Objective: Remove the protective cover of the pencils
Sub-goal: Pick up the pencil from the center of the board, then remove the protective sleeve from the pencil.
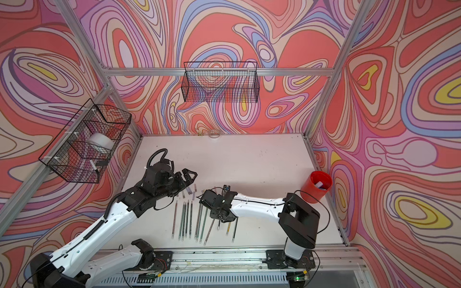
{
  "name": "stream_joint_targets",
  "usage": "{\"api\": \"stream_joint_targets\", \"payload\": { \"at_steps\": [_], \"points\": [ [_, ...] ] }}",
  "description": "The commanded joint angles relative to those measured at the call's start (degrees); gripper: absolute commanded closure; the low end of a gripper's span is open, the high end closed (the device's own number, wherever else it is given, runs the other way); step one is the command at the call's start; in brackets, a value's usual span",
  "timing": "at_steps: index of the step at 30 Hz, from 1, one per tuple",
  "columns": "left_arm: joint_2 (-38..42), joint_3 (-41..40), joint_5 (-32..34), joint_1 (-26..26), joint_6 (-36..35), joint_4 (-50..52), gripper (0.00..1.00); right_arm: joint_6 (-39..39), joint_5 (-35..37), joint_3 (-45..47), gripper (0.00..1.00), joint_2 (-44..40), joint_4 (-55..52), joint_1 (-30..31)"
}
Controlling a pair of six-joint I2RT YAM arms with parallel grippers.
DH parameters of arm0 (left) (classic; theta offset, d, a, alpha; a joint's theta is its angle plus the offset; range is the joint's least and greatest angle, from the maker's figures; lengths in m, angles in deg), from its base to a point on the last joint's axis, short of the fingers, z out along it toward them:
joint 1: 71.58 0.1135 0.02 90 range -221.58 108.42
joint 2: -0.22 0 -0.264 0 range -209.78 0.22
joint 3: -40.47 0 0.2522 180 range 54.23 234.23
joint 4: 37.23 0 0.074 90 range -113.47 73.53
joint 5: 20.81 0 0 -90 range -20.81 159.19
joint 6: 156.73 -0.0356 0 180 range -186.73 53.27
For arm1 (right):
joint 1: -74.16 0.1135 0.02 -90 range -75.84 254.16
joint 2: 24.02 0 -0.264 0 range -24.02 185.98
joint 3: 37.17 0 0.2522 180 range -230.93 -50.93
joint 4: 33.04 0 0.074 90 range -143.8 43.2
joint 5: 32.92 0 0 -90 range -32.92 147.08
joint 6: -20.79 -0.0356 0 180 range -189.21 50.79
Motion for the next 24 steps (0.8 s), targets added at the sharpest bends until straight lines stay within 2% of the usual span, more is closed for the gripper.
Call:
{"api": "stream_joint_targets", "payload": {
  "at_steps": [1, 13, 19, 24],
  "points": [
    [-1.37, 1.56, -4.01, 0.32, -0.76, -2.9, 0.12, 4.43, 1.39, 1.77, 0.96, -3.19, 4.08, -0.07],
    [-6.44, 2.08, -11.67, 0.3, -1.05, -7.68, 0.16, 13.28, -3.97, 8.15, 0.97, -13.85, 20.52, 0.66],
    [-8.38, 2.2, -13.41, 0.11, -0.65, -9.49, 0.19, 15.18, -7.45, 9.37, 1.0, -15.2, 24.81, 0.9],
    [-9.35, 2.26, -13.46, -0.32, -0.61, -9.92, 0.25, 16.06, -8.8, 9.35, 1.0, -15.4, 26.3, 1.14]
  ]
}}
